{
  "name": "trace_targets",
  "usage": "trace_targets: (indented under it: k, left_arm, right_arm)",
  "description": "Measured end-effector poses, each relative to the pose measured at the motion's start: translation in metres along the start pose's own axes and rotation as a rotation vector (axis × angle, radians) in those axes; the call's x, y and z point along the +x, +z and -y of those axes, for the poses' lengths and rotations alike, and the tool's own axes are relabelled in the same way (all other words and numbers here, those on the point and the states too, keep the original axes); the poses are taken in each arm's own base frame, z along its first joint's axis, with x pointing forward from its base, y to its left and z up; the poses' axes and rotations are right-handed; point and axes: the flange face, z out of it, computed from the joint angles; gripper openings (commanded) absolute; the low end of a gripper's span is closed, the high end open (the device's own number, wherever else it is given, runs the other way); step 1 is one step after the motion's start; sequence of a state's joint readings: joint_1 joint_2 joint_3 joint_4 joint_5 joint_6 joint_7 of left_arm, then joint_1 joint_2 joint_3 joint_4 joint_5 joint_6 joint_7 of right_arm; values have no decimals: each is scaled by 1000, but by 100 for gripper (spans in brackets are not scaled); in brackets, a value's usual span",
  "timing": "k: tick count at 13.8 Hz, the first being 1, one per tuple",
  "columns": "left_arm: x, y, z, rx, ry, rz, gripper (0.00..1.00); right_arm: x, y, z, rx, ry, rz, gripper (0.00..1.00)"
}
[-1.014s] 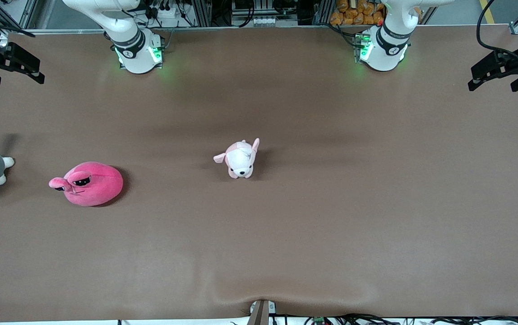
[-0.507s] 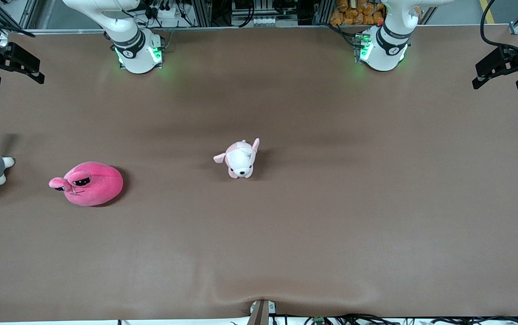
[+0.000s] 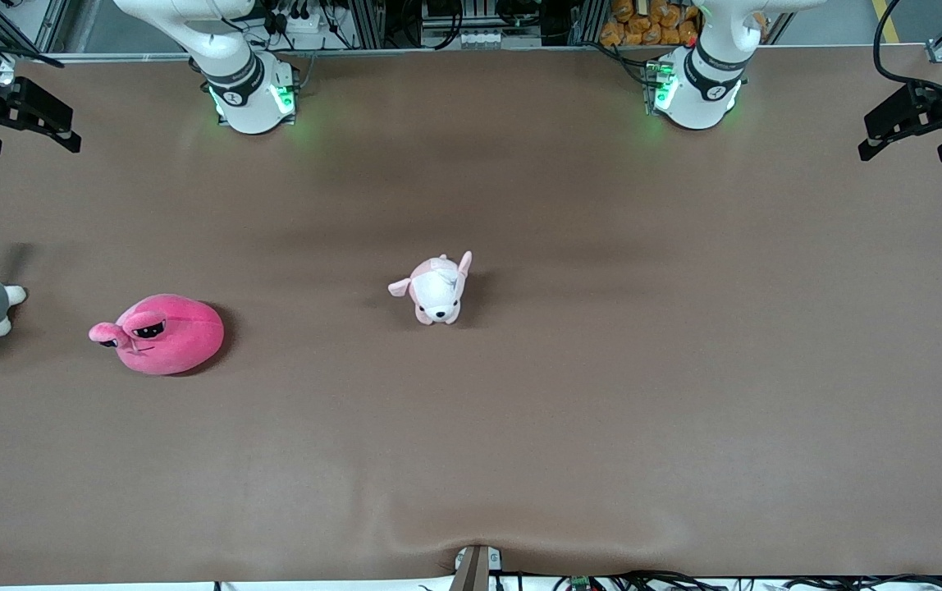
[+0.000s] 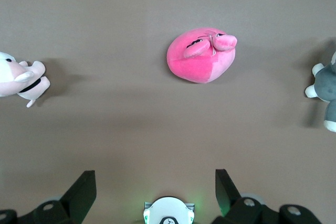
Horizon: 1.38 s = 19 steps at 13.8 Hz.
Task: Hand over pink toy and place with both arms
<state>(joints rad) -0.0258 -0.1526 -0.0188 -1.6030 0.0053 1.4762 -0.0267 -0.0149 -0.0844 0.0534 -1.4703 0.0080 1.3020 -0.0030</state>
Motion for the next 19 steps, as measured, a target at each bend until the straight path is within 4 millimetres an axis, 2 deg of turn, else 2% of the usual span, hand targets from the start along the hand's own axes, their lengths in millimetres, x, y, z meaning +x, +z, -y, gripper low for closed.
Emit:
trace_targets:
  k: [19]
  left_arm:
    - [-3,-3,0,0,0,17,100]
  right_arm:
    - [0,0,-1,0,3,0,100]
